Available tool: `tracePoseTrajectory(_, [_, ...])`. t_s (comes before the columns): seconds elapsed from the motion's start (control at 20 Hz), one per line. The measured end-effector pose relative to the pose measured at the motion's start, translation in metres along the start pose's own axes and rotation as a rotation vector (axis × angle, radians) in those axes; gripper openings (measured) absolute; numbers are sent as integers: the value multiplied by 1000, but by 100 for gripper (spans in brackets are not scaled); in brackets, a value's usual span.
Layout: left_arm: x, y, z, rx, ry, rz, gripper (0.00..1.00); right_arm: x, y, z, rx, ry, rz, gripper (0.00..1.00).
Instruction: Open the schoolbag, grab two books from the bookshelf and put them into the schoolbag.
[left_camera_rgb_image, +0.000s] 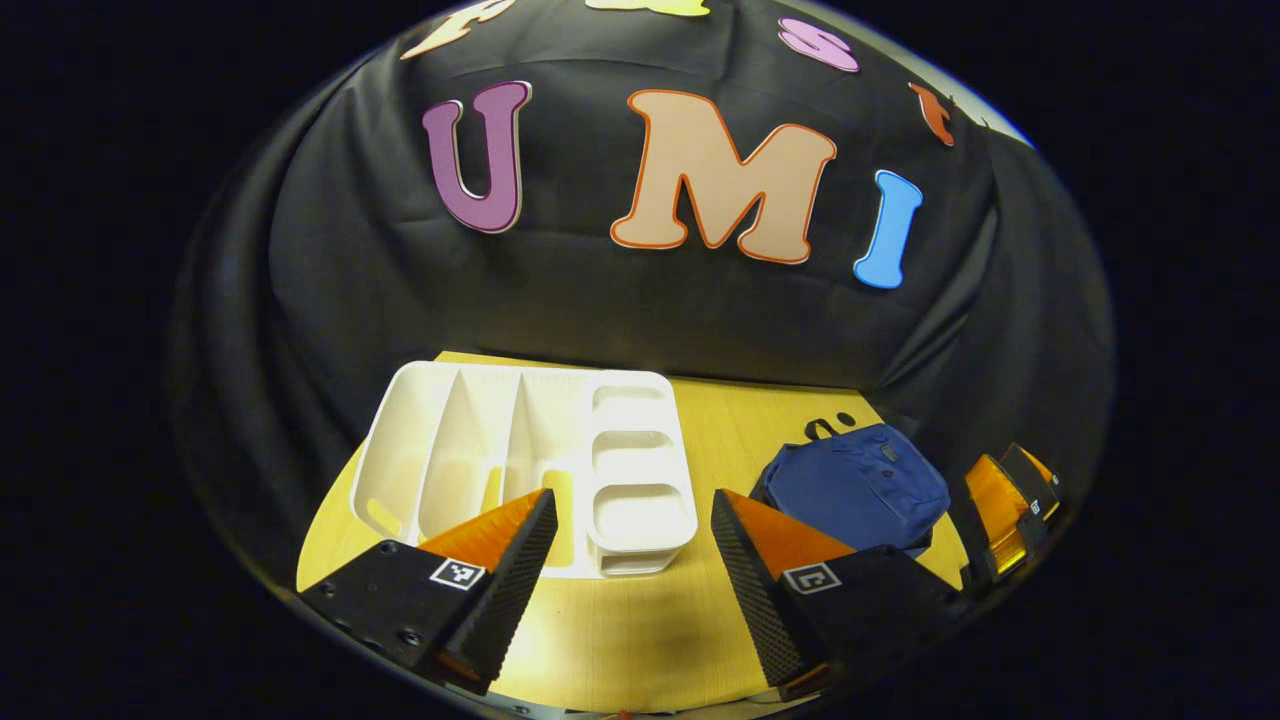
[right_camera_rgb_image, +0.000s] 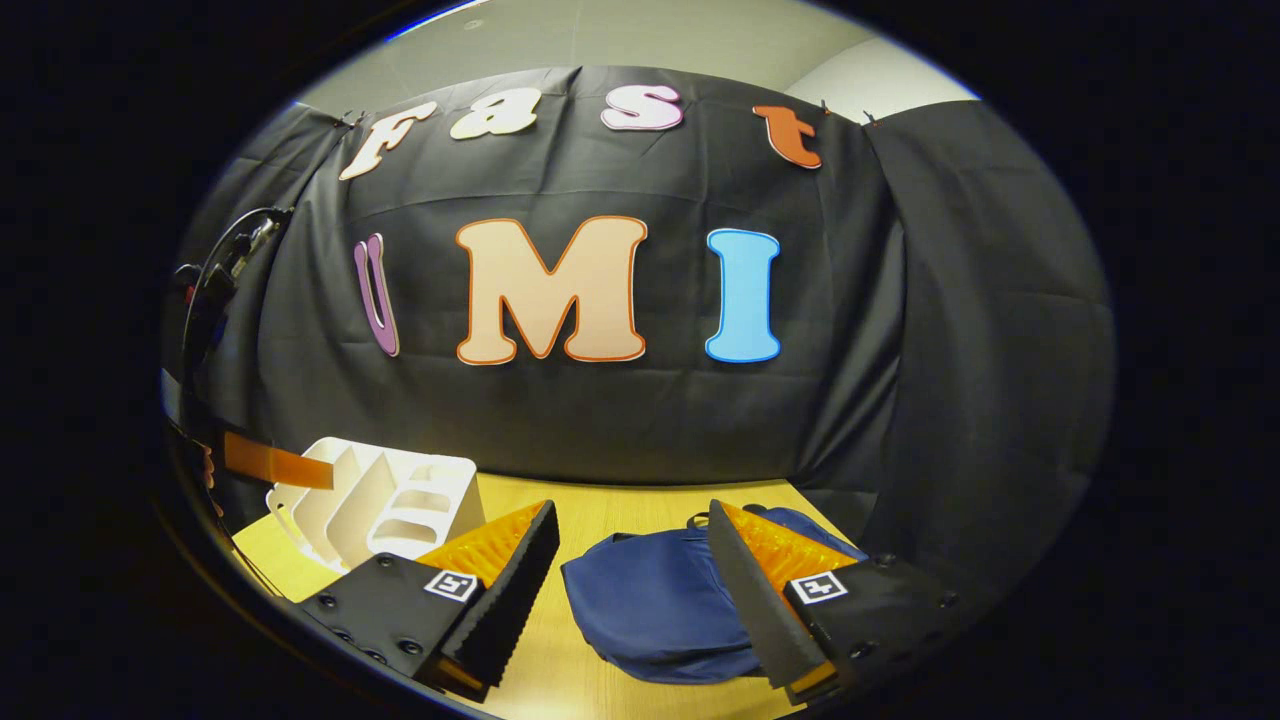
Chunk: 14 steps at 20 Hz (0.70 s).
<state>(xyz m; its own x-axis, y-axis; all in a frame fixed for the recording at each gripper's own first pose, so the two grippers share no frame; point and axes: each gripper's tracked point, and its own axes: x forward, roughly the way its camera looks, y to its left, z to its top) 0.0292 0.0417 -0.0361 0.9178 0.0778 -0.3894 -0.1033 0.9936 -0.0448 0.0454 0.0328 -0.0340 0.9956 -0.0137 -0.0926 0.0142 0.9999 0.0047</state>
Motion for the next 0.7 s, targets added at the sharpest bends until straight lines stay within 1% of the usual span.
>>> tracePoseTrajectory(0.2, [-4, 4, -6, 12, 15, -43, 92, -16, 8, -1, 5, -4, -41, 93])
tracePoseTrajectory(0.25, [-8, 7, -8, 18, 17, -56, 92, -21, 10, -1, 4, -8, -53, 96])
tracePoseTrajectory(0.35, [-11, 9, -10, 25, 20, -87, 92, -32, 15, -2, -1, -11, -72, 96])
tracePoseTrajectory(0.4, [-11, 9, -11, 24, 19, -104, 92, -37, 17, -3, -7, -12, -81, 93])
tracePoseTrajectory(0.5, [-13, 6, -14, -5, 21, -147, 92, -46, 20, -4, -22, -14, -98, 93])
tracePoseTrajectory(0.55, [-12, 4, -15, -30, 26, -158, 90, -52, 20, -4, -31, -14, -104, 93])
tracePoseTrajectory(0.6, [-12, 6, -16, -56, 28, -158, 89, -57, 19, -4, -40, -13, -112, 93])
tracePoseTrajectory(0.65, [-10, 6, -14, -84, 23, -157, 85, -60, 17, -3, -47, -13, -120, 93])
tracePoseTrajectory(0.7, [-10, 5, -14, -108, 19, -158, 84, -63, 15, -3, -50, -12, -127, 93])
